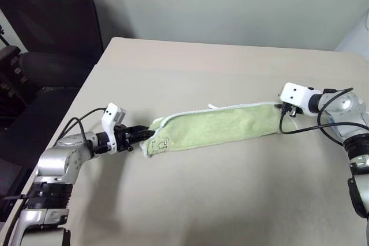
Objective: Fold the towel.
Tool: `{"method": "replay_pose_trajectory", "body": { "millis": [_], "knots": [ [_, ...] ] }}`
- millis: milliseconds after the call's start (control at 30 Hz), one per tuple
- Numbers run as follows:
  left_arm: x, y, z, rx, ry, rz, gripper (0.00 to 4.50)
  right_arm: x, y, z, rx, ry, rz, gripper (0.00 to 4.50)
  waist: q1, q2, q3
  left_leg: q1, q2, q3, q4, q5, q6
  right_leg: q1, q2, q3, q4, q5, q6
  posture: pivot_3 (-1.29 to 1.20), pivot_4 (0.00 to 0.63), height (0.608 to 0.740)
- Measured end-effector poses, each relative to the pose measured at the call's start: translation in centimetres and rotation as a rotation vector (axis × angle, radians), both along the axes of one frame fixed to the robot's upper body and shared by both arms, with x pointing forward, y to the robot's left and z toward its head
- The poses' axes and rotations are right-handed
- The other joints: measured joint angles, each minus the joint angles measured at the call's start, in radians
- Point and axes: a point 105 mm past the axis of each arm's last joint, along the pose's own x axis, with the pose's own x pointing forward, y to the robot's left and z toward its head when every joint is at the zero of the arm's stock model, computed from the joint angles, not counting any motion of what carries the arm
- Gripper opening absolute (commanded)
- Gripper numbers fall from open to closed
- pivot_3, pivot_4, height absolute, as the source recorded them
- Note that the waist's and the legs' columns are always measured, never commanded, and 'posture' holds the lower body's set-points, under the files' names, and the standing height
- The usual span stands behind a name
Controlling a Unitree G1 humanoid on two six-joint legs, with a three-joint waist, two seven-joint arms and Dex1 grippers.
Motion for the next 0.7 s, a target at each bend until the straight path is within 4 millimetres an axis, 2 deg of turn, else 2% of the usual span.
{"method": "replay_pose_trajectory", "body": {
  "millis": [100,200,267,333,400,500,567,633,700],
  "knots": [
    [0.0,1.0,0.2,0.011,-0.029,0.06,3.15,-0.7,-1.6,0.4,-0.018,-0.036,-0.024,3.0,0.001,0.0,0.0,0.001,0.0,0.0,0.0,0.0,0.0,0.001,0.0,-0.001,0.0,0.0,-0.001,0.0,0.15,0.74],
    [0.9,3.0,1.7,-0.018,-0.099,0.197,3.15,-1.8,-3.6,0.8,0.076,-0.079,-0.109,3.0,0.002,0.0,0.0,0.003,0.001,0.001,0.0,0.0,0.0,0.003,0.0,-0.002,0.001,0.0,-0.002,0.0,0.15,0.74],
    [1.5,3.6,3.0,-0.06,-0.15,0.263,3.21,-2.6,-4.5,0.9,0.161,-0.091,-0.168,3.38,0.003,0.0,0.0,0.004,0.001,0.001,-0.002,0.0,0.0,0.004,0.0,-0.001,0.001,0.001,-0.004,0.0,0.15,0.74],
    [2.4,3.5,4.7,-0.177,-0.207,0.325,3.21,-3.9,-4.7,0.3,0.358,-0.075,-0.25,3.93,0.007,-0.002,0.0,0.009,0.001,0.002,-0.001,0.001,-0.001,0.009,0.0,-0.002,0.002,0.001,-0.004,0.0,0.15,0.74],
    [2.7,2.6,6.3,-0.258,-0.248,0.33,3.21,-5.7,-4.1,-1.3,0.587,0.006,-0.33,4.48,0.009,-0.003,0.001,0.015,0.001,0.002,-0.001,0.001,-0.003,0.014,0.0,-0.002,0.002,-0.004,-0.009,0.0,0.15,0.74],
    [2.6,0.7,7.4,-0.261,-0.281,0.263,3.21,-7.1,-2.8,-2.6,0.868,0.133,-0.437,4.48,-0.001,-0.003,0.001,0.019,-0.002,0.004,-0.001,0.002,-0.004,0.016,0.001,0.003,0.003,-0.007,-0.011,0.0,0.15,0.74],
    [2.5,-0.4,7.5,-0.246,-0.287,0.22,3.21,-7.6,-2.5,-2.1,1.001,0.171,-0.49,4.48,-0.007,-0.003,0.001,0.02,-0.003,0.004,-0.001,0.004,-0.005,0.016,0.001,0.004,0.003,-0.006,-0.01,0.0,0.15,0.74],
    [2.4,-1.9,7.2,-0.209,-0.284,0.152,3.21,-8.2,-2.2,-1.4,1.223,0.203,-0.554,4.48,-0.009,-0.006,0.001,0.027,-0.002,0.003,-0.001,0.005,-0.005,0.023,0.003,0.004,0.003,-0.007,-0.009,0.0,0.15,0.74],
    [2.3,-4.3,7.2,-0.158,-0.303,0.046,3.21,-8.9,-1.9,-2.1,1.395,0.271,-0.626,4.48,-0.005,-0.009,0.002,0.032,-0.002,0.001,-0.001,0.005,-0.005,0.027,0.004,0.003,0.003,-0.013,-0.005,0.0,0.15,0.74]
  ]
}}
